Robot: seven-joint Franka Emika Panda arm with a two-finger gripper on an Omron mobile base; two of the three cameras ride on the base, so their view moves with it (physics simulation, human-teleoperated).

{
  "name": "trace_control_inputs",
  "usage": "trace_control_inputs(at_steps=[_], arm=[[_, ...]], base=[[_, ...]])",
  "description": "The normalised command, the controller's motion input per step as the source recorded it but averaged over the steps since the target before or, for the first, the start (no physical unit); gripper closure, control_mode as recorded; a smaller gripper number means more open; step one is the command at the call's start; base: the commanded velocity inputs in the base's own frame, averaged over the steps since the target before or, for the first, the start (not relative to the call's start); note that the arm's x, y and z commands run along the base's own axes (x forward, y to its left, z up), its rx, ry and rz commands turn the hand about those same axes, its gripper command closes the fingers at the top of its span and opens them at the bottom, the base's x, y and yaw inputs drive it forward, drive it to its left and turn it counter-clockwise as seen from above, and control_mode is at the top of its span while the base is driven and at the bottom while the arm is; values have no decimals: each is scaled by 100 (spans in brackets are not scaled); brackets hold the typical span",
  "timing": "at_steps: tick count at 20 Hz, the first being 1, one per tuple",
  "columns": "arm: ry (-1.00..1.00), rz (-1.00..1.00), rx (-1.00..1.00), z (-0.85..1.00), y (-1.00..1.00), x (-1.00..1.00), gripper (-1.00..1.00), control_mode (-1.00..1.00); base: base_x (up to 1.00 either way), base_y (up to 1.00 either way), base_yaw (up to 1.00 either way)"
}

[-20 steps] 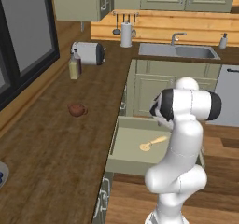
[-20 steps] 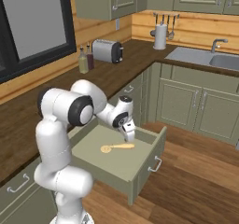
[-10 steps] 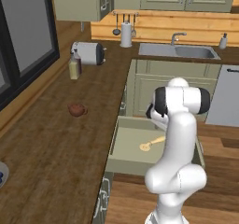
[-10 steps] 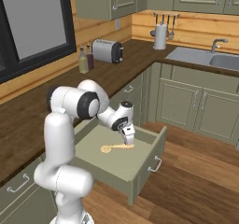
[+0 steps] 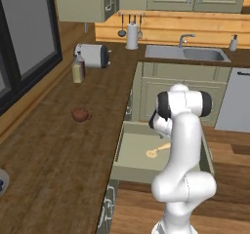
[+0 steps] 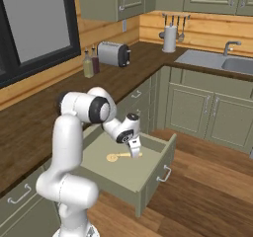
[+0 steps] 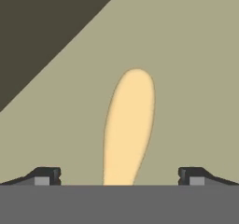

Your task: Pick the pizza cutter from the drawer and place it on the counter.

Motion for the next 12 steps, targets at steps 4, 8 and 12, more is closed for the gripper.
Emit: trace_control_inputs(at_steps=[4,8,12], arm=[[0,-7,0,-40,0,0,-100,-100],[0,-7,0,-39,0,6,-100,-100],[7,-8,0,-46,0,1,-100,-100]], base=[[0,0,0],[0,0,0],[0,0,0]])
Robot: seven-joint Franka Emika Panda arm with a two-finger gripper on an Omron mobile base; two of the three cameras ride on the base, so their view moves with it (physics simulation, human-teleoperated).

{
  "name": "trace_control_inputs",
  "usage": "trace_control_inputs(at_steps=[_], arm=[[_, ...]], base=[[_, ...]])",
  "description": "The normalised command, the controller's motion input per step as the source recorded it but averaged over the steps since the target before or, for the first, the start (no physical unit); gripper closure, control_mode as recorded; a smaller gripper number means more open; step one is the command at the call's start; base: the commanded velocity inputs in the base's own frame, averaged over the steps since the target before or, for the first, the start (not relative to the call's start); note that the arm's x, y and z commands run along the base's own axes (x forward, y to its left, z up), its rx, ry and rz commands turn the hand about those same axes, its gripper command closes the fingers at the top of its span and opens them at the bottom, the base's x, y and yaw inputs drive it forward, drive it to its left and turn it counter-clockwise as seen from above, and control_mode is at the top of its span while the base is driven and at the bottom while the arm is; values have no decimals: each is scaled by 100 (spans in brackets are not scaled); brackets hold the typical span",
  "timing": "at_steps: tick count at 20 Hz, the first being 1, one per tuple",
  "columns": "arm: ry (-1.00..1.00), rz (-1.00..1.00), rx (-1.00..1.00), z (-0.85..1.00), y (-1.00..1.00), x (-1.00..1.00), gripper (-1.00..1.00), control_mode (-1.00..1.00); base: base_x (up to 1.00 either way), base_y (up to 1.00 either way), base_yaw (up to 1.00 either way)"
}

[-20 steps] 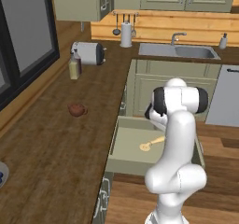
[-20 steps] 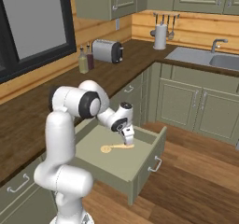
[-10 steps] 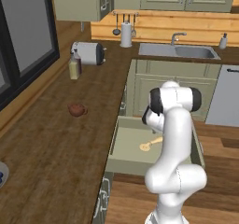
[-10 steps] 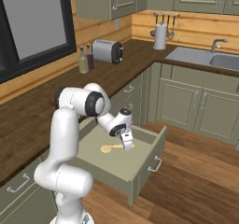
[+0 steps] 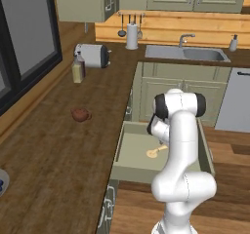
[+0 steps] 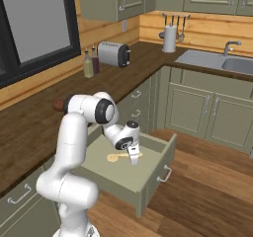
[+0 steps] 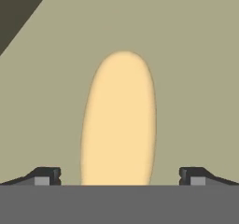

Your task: Pick the pizza cutter from the drawer and place it on the counter.

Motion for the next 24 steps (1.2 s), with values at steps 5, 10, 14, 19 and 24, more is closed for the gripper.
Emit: trace_control_inputs(at_steps=[5,10,14,19,24], arm=[[8,-2,0,-26,0,1,100,-100],[2,0,0,0,0,0,100,-100],[0,-5,3,0,-4,-12,100,-100],[-6,0,11,63,-36,-43,100,-100],[-8,0,11,100,-49,-14,100,-100]], base=[[0,0,0],[0,0,0],[0,0,0],[0,0,0],[0,0,0]])
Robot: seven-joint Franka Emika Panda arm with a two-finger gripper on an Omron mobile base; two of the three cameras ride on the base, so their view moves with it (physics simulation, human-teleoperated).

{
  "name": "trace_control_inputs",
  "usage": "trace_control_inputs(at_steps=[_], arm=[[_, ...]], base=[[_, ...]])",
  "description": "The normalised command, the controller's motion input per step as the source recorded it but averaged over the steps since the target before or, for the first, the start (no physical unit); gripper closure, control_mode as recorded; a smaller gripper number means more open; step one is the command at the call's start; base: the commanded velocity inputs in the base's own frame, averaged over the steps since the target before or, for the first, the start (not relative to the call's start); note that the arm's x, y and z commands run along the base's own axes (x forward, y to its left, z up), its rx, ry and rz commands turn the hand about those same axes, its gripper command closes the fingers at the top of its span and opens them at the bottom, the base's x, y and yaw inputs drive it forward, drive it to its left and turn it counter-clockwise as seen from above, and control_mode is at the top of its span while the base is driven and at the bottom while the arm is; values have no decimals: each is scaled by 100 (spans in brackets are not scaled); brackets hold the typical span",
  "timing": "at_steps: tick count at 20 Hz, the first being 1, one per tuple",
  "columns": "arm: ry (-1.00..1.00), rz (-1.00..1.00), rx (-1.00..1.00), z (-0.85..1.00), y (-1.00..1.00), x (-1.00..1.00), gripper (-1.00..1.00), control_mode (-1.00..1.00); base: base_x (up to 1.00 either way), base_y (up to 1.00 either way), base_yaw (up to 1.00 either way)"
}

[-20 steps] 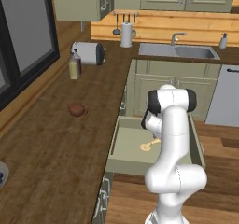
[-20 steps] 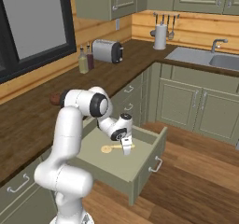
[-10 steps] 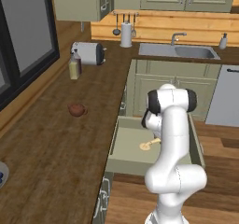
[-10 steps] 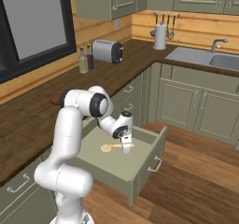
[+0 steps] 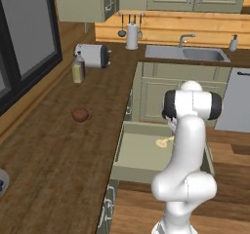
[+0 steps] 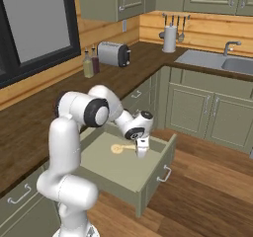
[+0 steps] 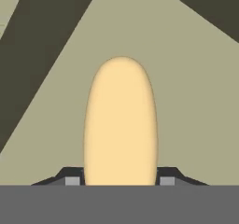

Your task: Pick the pizza cutter from the drawer and place it on the counter.

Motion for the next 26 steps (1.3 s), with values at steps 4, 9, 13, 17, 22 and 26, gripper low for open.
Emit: trace_control_inputs(at_steps=[4,9,13,17,22,26], arm=[[-9,0,4,100,-11,-4,100,-100],[-10,0,-1,100,55,-3,100,-100],[-5,0,-19,99,100,-46,100,-100],[-4,0,-22,79,100,-56,100,-100],[0,1,-14,84,100,-54,100,-100],[0,8,0,42,100,-21,100,-100]], base=[[0,0,0],[0,0,0],[0,0,0],[0,0,0],[0,0,0],[0,0,0]])
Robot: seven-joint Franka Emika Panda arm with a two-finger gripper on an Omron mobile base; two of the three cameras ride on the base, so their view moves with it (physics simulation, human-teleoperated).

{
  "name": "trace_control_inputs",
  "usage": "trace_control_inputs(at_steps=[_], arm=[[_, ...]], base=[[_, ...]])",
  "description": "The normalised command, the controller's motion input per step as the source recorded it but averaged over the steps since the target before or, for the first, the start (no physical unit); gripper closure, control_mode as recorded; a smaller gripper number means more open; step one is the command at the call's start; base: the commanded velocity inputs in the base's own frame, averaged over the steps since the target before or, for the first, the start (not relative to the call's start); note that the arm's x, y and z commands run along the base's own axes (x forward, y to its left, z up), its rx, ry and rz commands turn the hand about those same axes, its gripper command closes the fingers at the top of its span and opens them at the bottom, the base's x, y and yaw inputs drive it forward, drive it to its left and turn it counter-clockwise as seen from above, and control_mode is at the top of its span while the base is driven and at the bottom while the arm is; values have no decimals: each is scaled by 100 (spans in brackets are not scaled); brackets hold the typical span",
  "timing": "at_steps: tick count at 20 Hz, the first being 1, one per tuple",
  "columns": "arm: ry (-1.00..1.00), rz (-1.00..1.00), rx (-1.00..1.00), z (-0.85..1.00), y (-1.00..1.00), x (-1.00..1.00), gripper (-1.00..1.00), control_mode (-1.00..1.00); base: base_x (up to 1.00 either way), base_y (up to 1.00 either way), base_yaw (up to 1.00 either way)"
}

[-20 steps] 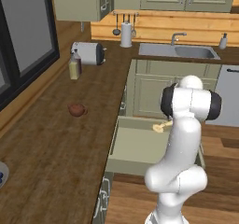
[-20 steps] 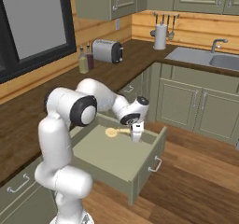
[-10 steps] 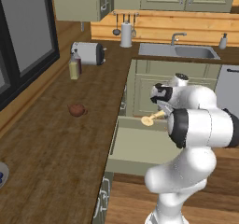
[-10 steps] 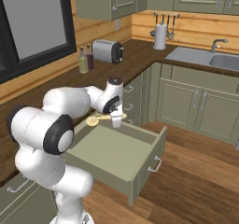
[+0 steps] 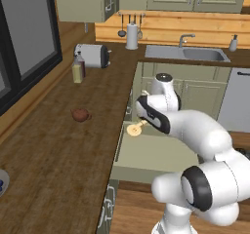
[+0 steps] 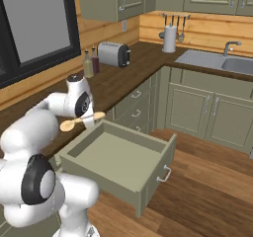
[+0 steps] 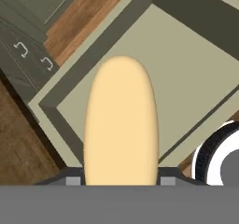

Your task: Pick the pizza cutter from the drawer and place it on the counter.

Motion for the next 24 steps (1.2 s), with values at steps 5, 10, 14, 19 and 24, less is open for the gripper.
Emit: trace_control_inputs(at_steps=[5,10,14,19,24], arm=[[19,16,4,13,100,0,100,-100],[39,35,1,5,100,-8,100,-100],[13,36,0,5,87,-14,100,-100],[-24,12,-1,-30,62,-8,100,-100],[-9,2,-4,-67,100,26,100,-100]], base=[[0,0,0],[0,0,0],[0,0,0],[0,0,0],[0,0,0]])
